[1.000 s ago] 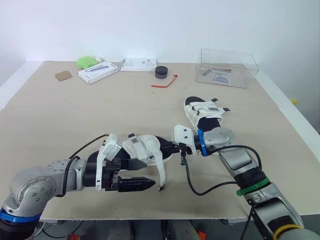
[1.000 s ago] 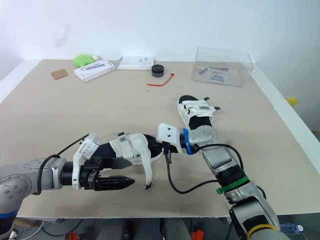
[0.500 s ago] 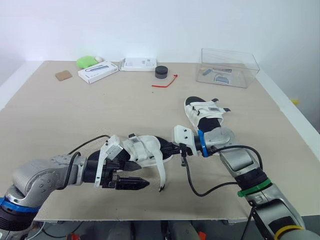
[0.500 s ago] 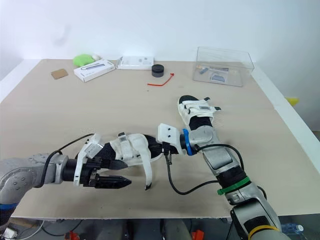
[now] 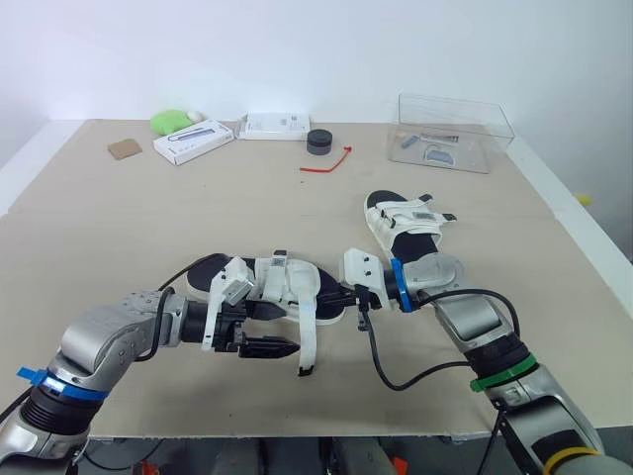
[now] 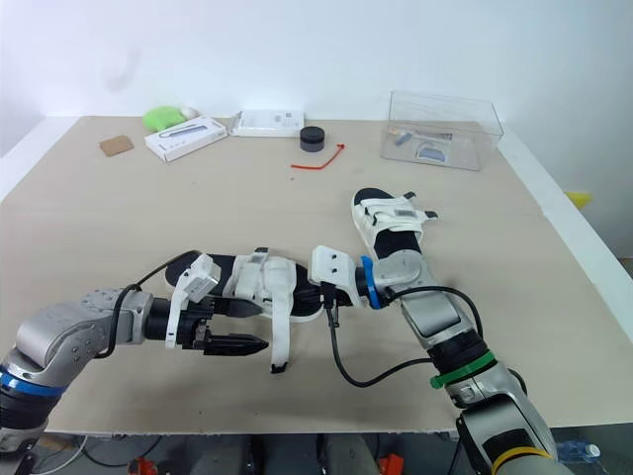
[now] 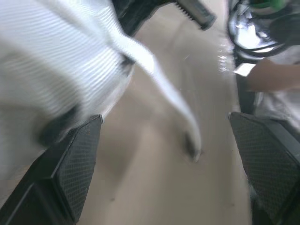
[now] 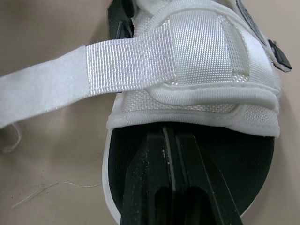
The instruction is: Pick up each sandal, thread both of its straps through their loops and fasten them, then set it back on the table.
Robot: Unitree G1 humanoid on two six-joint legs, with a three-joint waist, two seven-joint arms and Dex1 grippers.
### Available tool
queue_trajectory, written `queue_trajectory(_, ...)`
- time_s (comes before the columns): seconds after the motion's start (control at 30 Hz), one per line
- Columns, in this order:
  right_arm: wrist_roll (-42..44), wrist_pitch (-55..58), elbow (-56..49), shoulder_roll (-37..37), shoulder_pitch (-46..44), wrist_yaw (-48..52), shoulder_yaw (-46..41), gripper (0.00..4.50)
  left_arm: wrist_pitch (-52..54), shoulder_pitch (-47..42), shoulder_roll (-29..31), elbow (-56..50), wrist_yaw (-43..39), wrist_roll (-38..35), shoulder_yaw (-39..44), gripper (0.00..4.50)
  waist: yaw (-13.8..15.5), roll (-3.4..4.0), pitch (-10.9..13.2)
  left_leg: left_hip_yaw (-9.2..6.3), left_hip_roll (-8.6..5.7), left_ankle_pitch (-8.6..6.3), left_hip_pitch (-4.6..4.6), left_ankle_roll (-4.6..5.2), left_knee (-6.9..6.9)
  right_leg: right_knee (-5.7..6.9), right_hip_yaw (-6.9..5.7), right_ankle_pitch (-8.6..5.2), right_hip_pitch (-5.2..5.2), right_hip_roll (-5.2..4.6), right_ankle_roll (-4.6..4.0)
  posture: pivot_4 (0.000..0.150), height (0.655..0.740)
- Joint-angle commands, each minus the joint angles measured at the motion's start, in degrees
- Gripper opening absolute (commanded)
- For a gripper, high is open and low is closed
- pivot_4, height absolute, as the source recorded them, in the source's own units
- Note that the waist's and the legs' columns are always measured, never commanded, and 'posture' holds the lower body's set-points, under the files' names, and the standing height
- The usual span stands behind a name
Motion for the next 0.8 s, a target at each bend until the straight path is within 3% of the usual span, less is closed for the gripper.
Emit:
queue_trajectory(0.03,-0.53,-0.25,-0.83,-0.53,0.19,-0.31,-0.07,0.00,5.77,0.33,1.71,-2.65,-3.28,-4.99,-0.08,4.44,-0.01,0.00,0.00,0.00,0.01,0.00,-0.02,0.01,0.00,0.00,0.00,-0.08,-0.02,0.00,0.14,0.150,0.7400)
queue_trajectory(0.23,-0.59,-0.36,-0.67,-0.60,0.01,-0.45,-0.10,0.00,11.80,-2.35,-1.60,0.29,-1.32,-8.00,0.49,4.44,0.01,0.00,0.00,-0.01,0.00,-0.01,-0.01,0.02,0.01,0.00,0.00,-0.08,0.00,-0.02,0.17,0.150,0.7400)
queue_trajectory(0.47,-0.69,-0.40,-0.61,-0.46,-0.11,-0.64,-0.23,0.00,13.80,-4.94,-7.19,2.67,3.03,-6.40,-0.13,4.44,0.00,0.00,0.00,-0.02,0.00,0.00,-0.02,0.01,0.02,0.00,0.05,-0.06,0.01,-0.01,0.16,0.150,0.7400)
queue_trajectory(0.57,-0.70,-0.29,-0.71,-0.50,-0.03,-0.71,-0.32,0.00,12.97,-5.53,-9.39,3.87,4.72,-4.61,-0.68,3.79,0.00,0.00,0.00,-0.02,-0.01,0.00,-0.02,0.01,0.02,0.00,0.06,-0.02,0.01,-0.04,0.10,0.150,0.7400)
queue_trajectory(0.8,-0.73,-0.10,-1.00,-0.88,0.22,-0.80,-0.57,0.00,12.37,-5.19,-10.35,3.75,4.86,-2.83,-1.49,0.59,0.00,0.00,0.00,-0.03,-0.03,0.00,-0.01,0.01,0.02,0.00,0.06,-0.02,0.02,-0.05,0.10,0.150,0.7400)
